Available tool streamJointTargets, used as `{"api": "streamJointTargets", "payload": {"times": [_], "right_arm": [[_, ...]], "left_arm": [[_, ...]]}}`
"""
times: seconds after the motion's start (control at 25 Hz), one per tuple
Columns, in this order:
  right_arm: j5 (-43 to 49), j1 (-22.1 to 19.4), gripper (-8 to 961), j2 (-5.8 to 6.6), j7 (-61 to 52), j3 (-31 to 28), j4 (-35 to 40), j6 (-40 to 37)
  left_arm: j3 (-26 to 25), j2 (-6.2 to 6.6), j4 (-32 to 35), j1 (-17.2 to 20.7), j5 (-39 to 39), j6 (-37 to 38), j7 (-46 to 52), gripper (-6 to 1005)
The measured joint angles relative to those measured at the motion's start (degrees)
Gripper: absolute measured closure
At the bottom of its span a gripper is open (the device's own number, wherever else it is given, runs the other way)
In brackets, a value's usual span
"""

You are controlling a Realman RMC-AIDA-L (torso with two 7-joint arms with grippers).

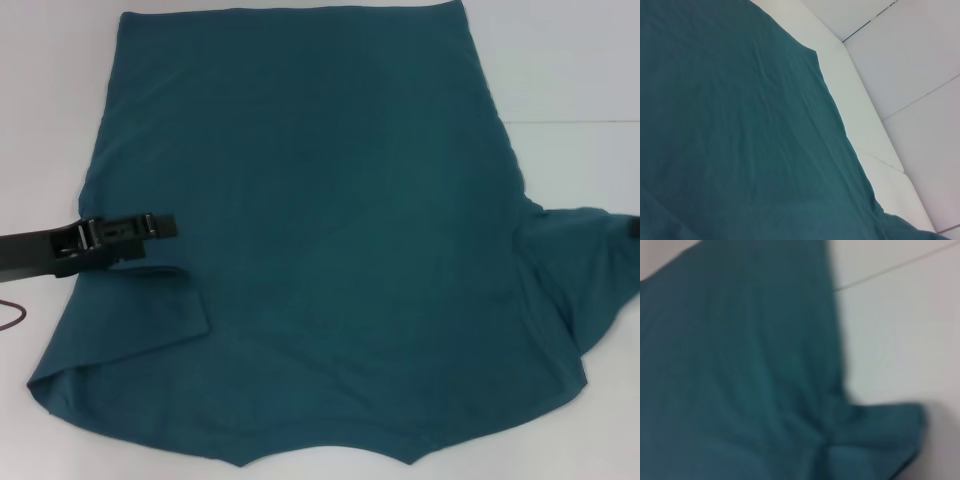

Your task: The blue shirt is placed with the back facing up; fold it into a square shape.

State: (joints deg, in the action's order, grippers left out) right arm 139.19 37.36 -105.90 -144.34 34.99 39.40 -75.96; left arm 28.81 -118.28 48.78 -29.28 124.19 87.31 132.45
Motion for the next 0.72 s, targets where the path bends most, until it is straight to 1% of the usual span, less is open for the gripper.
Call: {"api": "streamJointTargets", "payload": {"times": [0.12,0.28,0.4,0.52,0.6,0.72], "right_arm": [[-0.56,2.53,946,-0.13,-0.28,-0.57,0.43,-3.98],[-0.41,6.3,946,-0.91,-1.3,0.64,1.14,-6.58],[-0.2,8.87,946,-1.84,-1.96,4.05,0.61,-6.39],[-0.17,10.48,945,-2.78,-2.73,7.43,-0.52,-4.61],[-0.16,11.48,945,-3.52,-2.87,8.66,-1.73,-3.71],[-0.15,12.52,945,-4.25,-2.88,9.54,-3.27,-2.93]], "left_arm": [[-0.05,0.01,0.0,-0.05,0.0,-0.02,0.07,171],[-0.08,0.01,0.0,-0.2,-0.01,-0.04,0.18,171],[-0.07,-0.01,0.0,-0.25,-0.16,-0.04,0.22,171],[-0.07,-0.02,0.0,-0.2,-0.21,-0.08,0.23,172],[-0.13,-0.02,0.0,-0.12,-0.22,-0.19,0.24,172],[-0.24,-0.11,0.0,-0.01,-0.24,-0.48,0.25,172]]}}
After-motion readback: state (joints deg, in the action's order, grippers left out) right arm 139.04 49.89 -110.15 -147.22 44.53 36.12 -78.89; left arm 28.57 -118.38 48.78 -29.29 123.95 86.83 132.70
